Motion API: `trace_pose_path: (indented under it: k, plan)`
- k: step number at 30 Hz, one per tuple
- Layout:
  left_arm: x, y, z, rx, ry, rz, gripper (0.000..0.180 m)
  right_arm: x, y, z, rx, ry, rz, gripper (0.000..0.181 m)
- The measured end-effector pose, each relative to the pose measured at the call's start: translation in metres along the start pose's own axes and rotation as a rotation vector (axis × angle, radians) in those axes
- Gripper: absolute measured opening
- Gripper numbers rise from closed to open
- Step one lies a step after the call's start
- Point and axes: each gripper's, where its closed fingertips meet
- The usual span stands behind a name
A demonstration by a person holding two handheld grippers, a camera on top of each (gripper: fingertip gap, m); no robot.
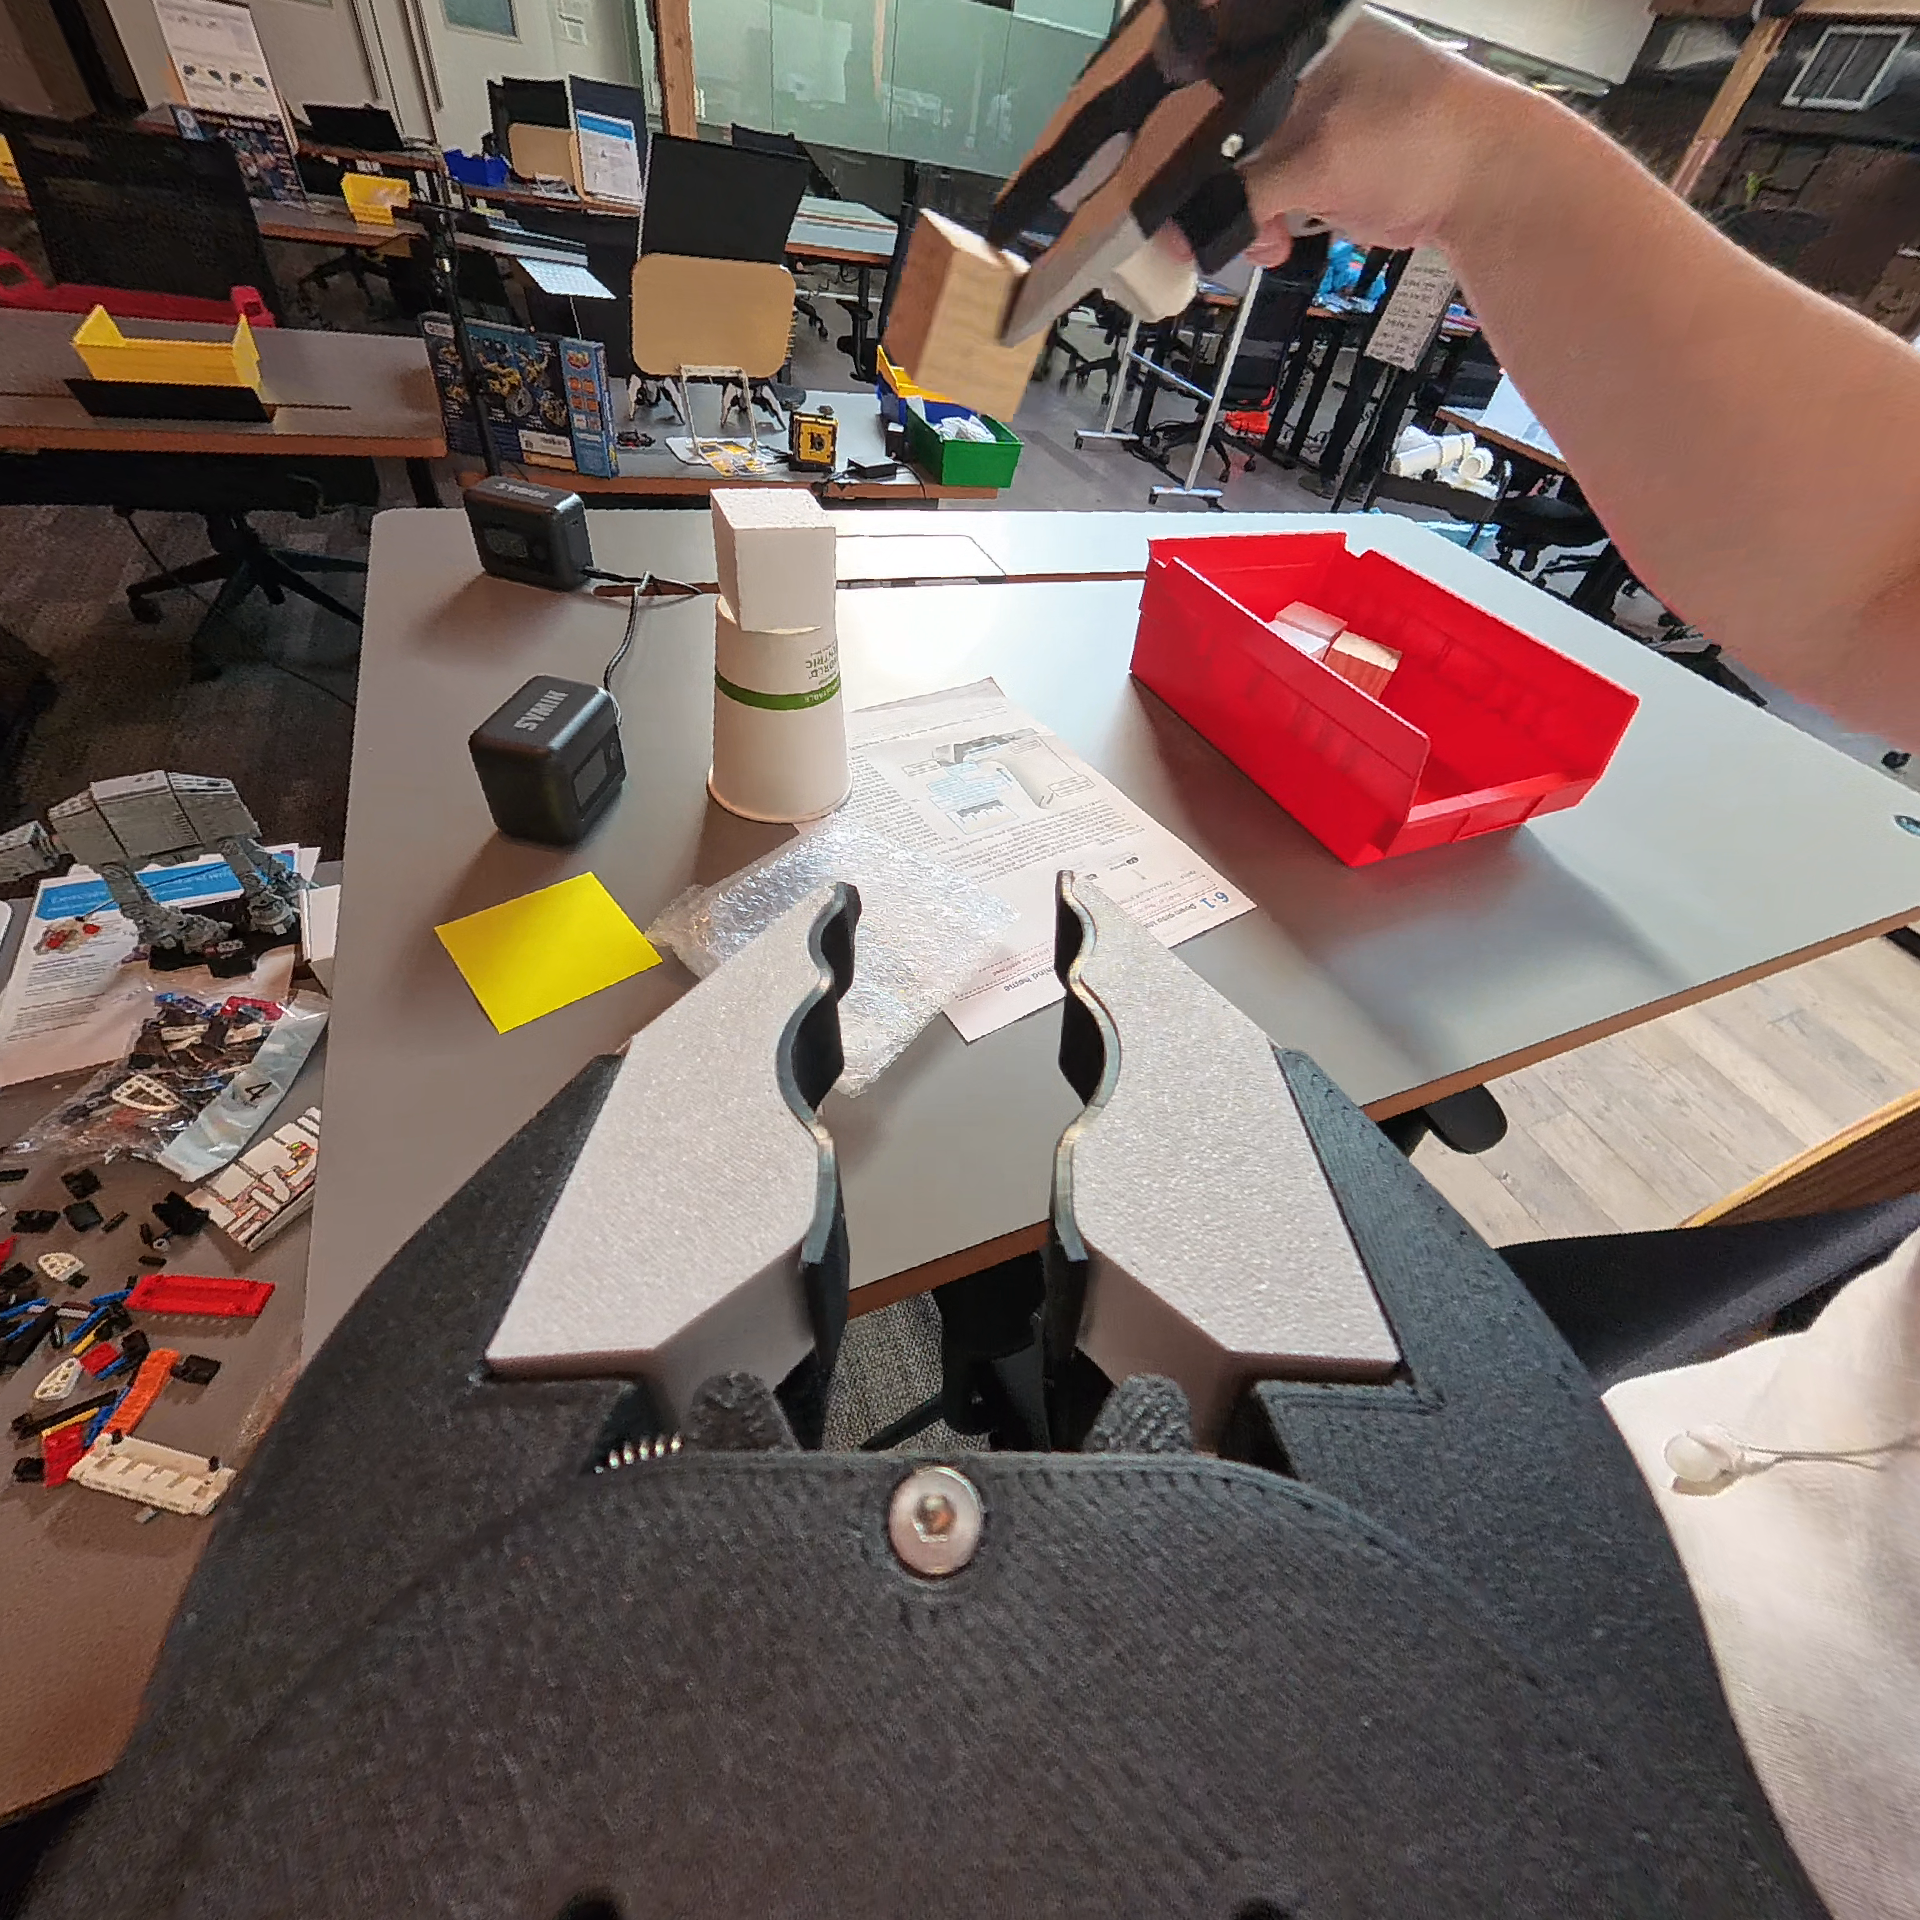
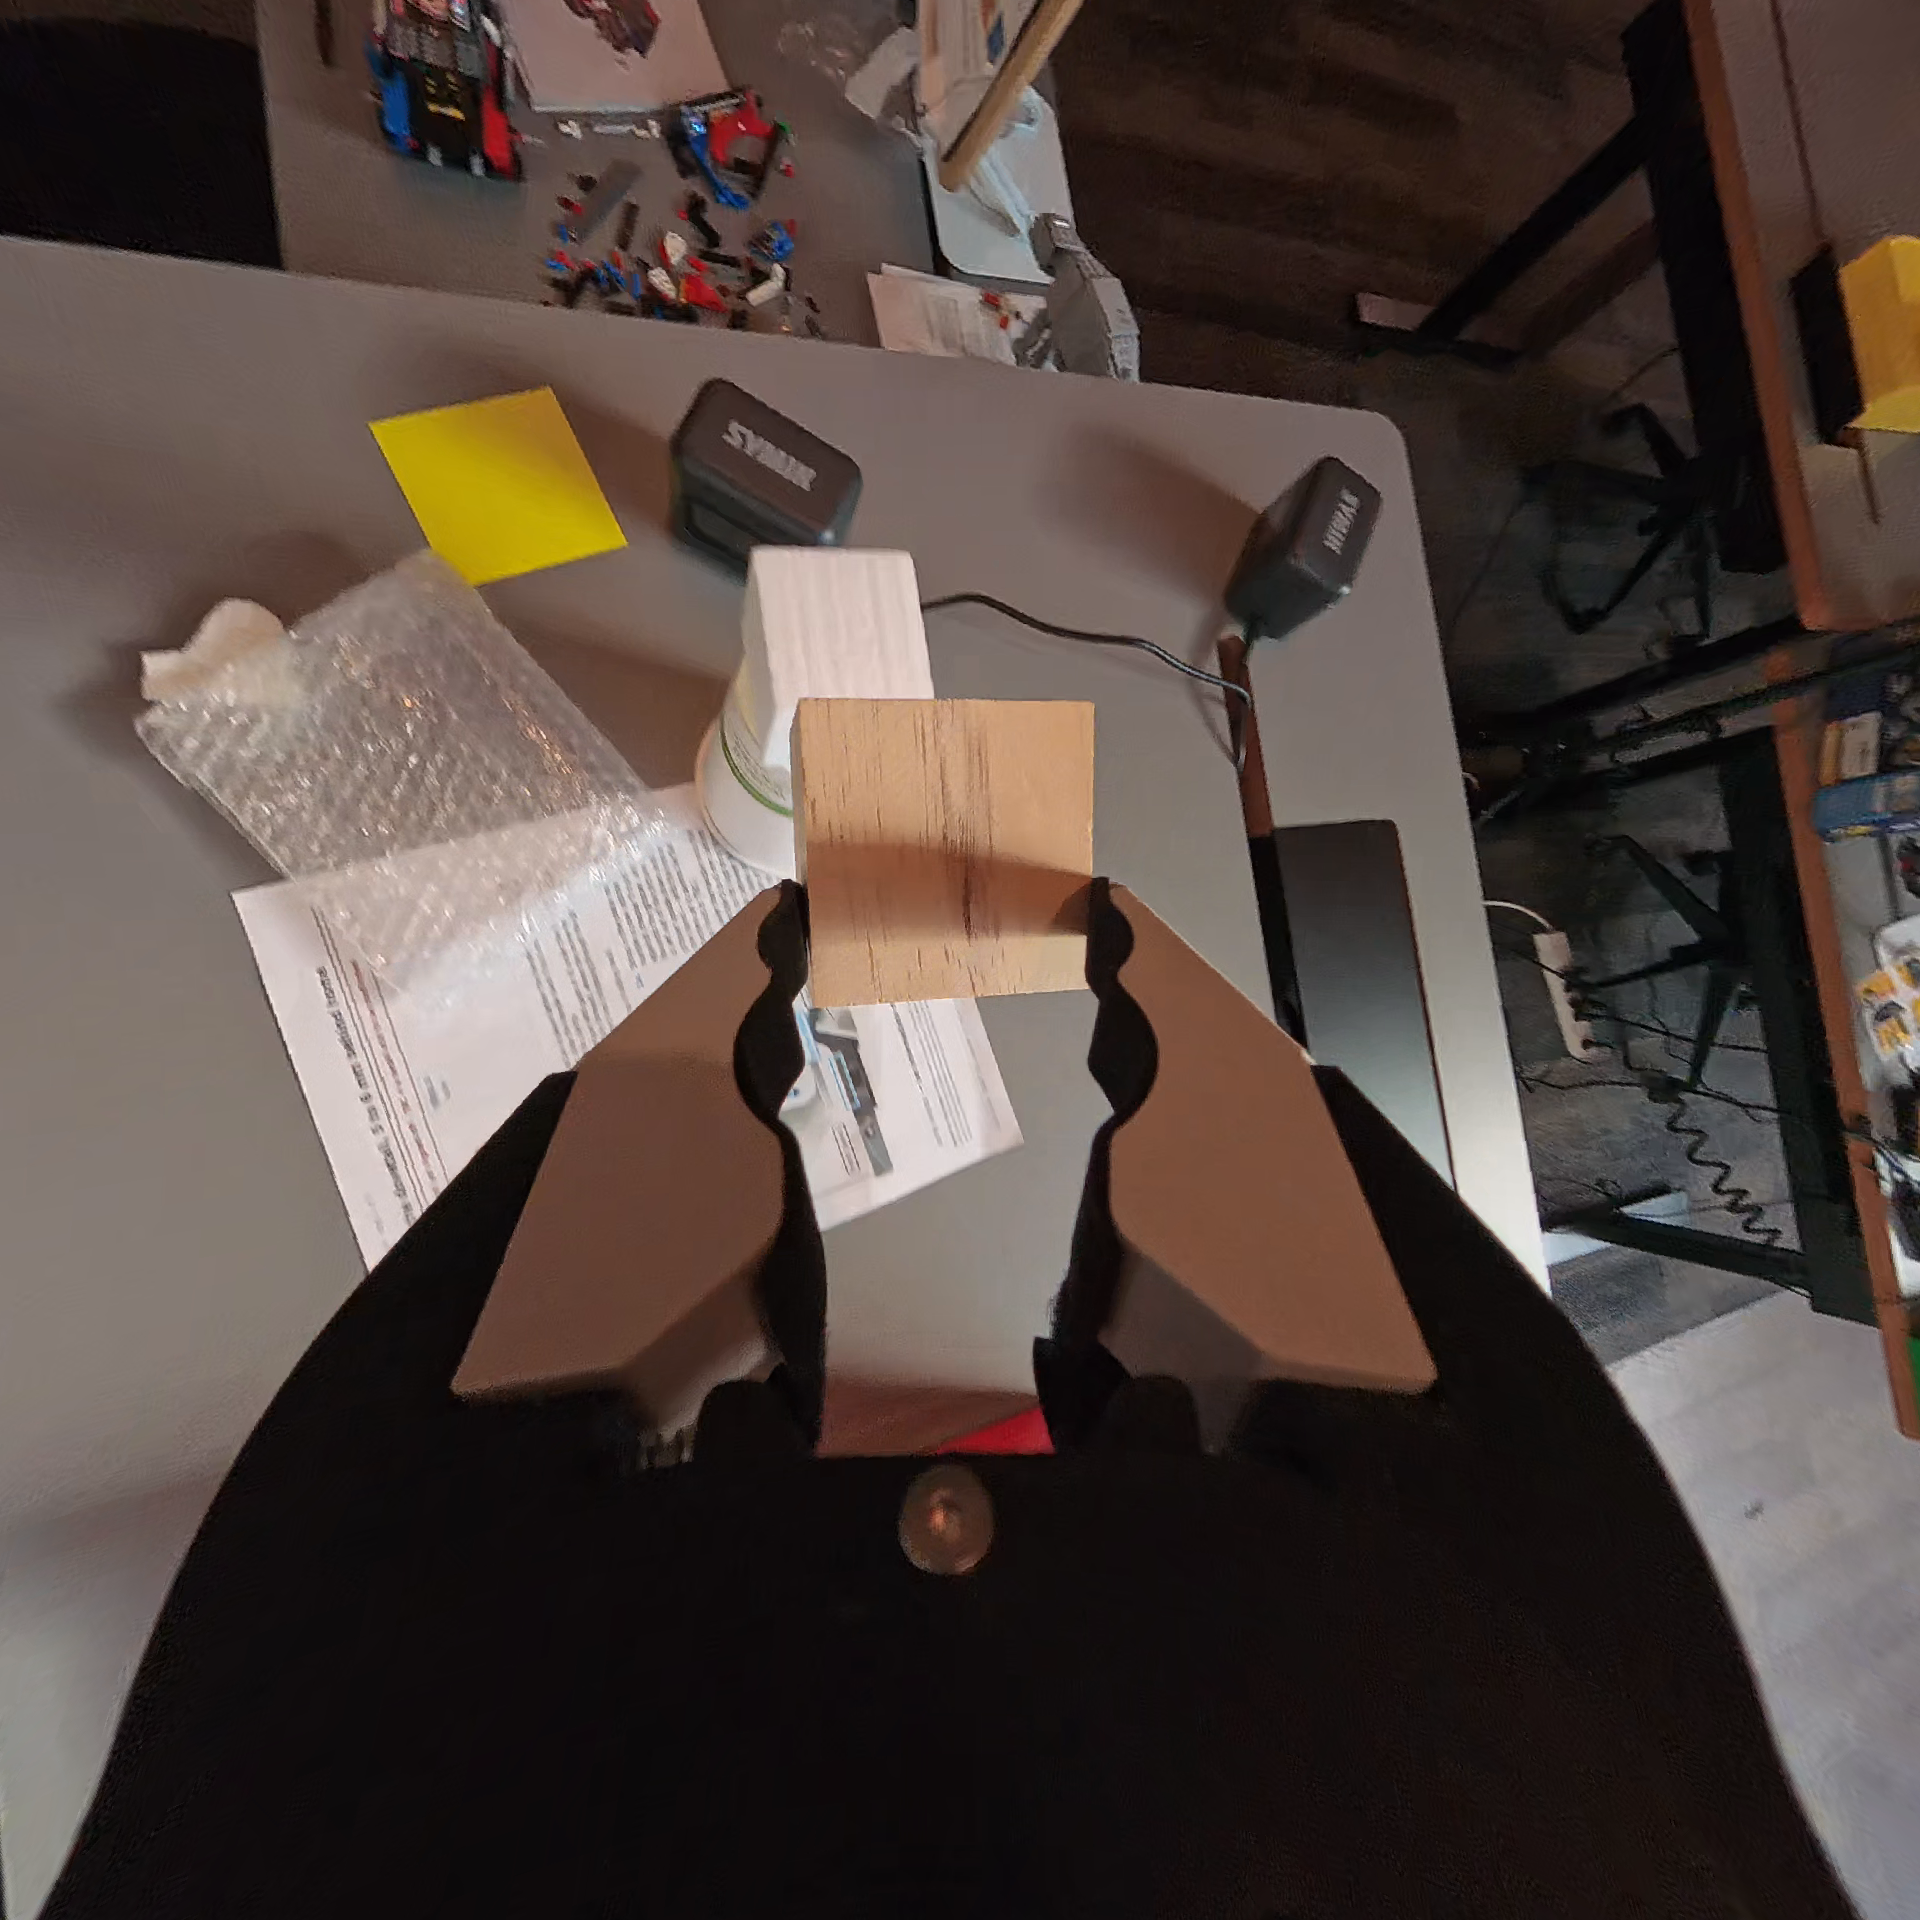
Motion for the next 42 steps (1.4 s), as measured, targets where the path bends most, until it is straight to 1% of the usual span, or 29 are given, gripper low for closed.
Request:
trace_pose_path:
  k: [4,8,13,17,18,20,21,23,25,26,27,28,29,31,33,35,37,39,40,41,42]
  plan:
    - [0.01,-0.01,0.009,0.027,0.028,-0.047,0.037,0.016,0.055,-0.036,0.05,0.052,-0.1,0.053]
    - [0.018,-0.025,0.025,0.041,-0.02,-0.068,0.038,0.014,0.078,-0.04,0.116,0.055,-0.114,0.054]
    - [0.03,-0.037,0.034,0.03,-0.065,-0.095,0.038,0.013,0.089,-0.04,0.153,0.035,-0.118,0.054]
    - [0.032,-0.035,0.031,0.022,-0.065,-0.089,0.038,0.016,0.096,-0.04,0.165,0.01,-0.11,0.054]
    - [0.033,-0.034,0.029,0.021,-0.061,-0.087,0.038,0.015,0.094,-0.038,0.173,0.002,-0.105,0.06]
    - [0.032,-0.031,0.027,0.018,-0.057,-0.082,0.039,0.007,0.082,-0.04,0.139,-0.013,-0.053,0.075]
    - [0.031,-0.03,0.026,0.02,-0.055,-0.078,0.039,0.003,0.07,-0.043,0.091,-0.012,-0.02,0.078]
    - [0.03,-0.027,0.026,0.034,-0.048,-0.075,0.04,-0.003,0.029,-0.042,-0.056,0.014,0.024,0.076]
    - [0.028,-0.027,0.029,0.051,-0.035,-0.079,0.04,-0.021,-0.019,-0.006,-0.13,0.078,0.113,0.064]
    - [0.027,-0.028,0.03,0.056,-0.031,-0.082,0.041,-0.034,-0.038,0.03,-0.113,0.117,0.174,0.057]
    - [0.027,-0.03,0.031,0.059,-0.031,-0.083,0.041,-0.045,-0.053,0.078,-0.043,0.159,0.217,0.05]
    - [0.025,-0.03,0.031,0.059,-0.037,-0.081,0.04,-0.049,-0.059,0.134,0.06,0.208,0.213,0.051]
    - [0.024,-0.031,0.032,0.058,-0.046,-0.075,0.04,-0.048,-0.061,0.187,0.154,0.276,0.183,0.057]
    - [0.024,-0.026,0.03,0.041,-0.059,-0.068,0.04,-0.034,-0.059,0.277,0.325,0.425,0.114,0.062]
    - [0.018,-0.019,0.021,0.022,-0.067,-0.037,0.039,-0.028,-0.053,0.333,0.426,0.484,0.131,0.068]
    - [0.008,-0.01,0.009,0.008,-0.045,-0.009,0.04,-0.029,-0.045,0.362,0.464,0.569,0.179,0.068]
    - [-0.001,-0.005,-0.001,0.004,-0.009,0.001,0.04,-0.023,-0.036,0.377,0.479,0.66,0.176,0.068]
    - [-0.01,-0.002,-0.007,0.008,0.017,0.011,0.04,-0.02,-0.031,0.391,0.519,0.69,0.198,0.068]
    - [-0.012,-0.001,-0.007,0.01,0.025,0.012,0.04,-0.016,-0.028,0.394,0.526,0.697,0.187,0.065]
    - [-0.014,-0.001,-0.008,0.01,0.03,0.012,0.04,-0.011,-0.023,0.392,0.513,0.7,0.167,0.058]
    - [-0.015,-0.001,-0.008,0.01,0.032,0.01,0.041,-0.008,-0.019,0.388,0.485,0.688,0.153,0.057]
Point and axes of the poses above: each gripper's, where its closed fingertips meet, y out along the fingers, z out of its underside, x = y × z across the jaws
